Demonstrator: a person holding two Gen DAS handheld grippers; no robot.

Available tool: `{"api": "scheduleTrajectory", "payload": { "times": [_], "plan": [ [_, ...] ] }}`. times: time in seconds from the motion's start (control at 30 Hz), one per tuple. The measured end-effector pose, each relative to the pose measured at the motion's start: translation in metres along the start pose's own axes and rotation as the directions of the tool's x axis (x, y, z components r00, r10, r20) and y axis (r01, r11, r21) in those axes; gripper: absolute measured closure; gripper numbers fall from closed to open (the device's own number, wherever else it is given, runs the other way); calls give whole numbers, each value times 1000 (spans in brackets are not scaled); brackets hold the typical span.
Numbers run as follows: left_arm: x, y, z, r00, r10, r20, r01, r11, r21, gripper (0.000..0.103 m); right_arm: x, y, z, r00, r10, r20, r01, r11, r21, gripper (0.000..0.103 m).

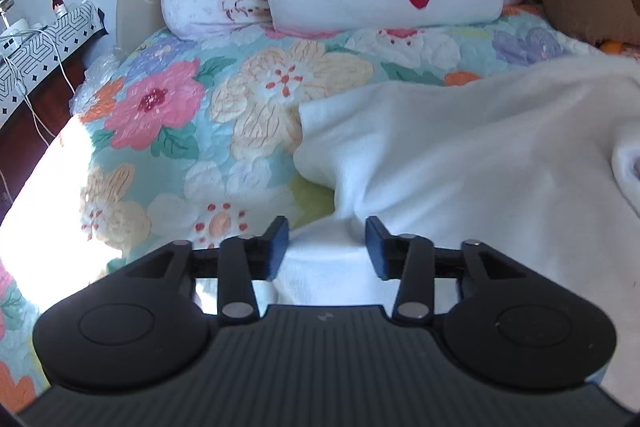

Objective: Fold clothes
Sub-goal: 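Grasp the cloth edge with the left gripper while the right gripper grasps another edge, lift, then lay the cloth flat on the quilt and open both grippers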

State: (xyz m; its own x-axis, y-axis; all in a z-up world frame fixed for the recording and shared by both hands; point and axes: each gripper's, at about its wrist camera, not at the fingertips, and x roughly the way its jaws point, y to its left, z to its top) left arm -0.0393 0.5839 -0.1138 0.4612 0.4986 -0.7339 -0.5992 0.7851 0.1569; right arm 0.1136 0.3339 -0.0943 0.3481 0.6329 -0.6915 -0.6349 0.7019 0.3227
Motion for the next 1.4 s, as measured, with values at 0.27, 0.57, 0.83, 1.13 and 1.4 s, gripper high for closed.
{"api": "scheduleTrajectory", "payload": {
  "times": [0.27, 0.57, 0.83, 1.13, 1.4],
  "plan": [
    [-47, 3, -41, 990, -37, -133, 47, 996, 70, 40, -129, -13, -105, 996, 34, -85, -45, 989, -138, 52],
    [-95, 24, -92, 987, -24, -160, 27, 999, 20, 39, -210, -3, -140, 990, 85, -109, -105, 976, -193, 48],
    [-152, 34, -96, 972, -217, -89, 213, 976, -49, 29, -210, 27, -158, 984, 83, -155, -136, 919, -370, 47],
    [-122, 30, -127, 955, -130, -268, 101, 988, -119, 21, -161, 57, -203, 973, -207, -101, 65, 667, -742, 46],
    [-86, 21, -133, 932, -121, -342, 91, 990, -103, 16, -132, 35, -212, 929, -366, -56, 173, 563, -808, 48]
  ]
}}
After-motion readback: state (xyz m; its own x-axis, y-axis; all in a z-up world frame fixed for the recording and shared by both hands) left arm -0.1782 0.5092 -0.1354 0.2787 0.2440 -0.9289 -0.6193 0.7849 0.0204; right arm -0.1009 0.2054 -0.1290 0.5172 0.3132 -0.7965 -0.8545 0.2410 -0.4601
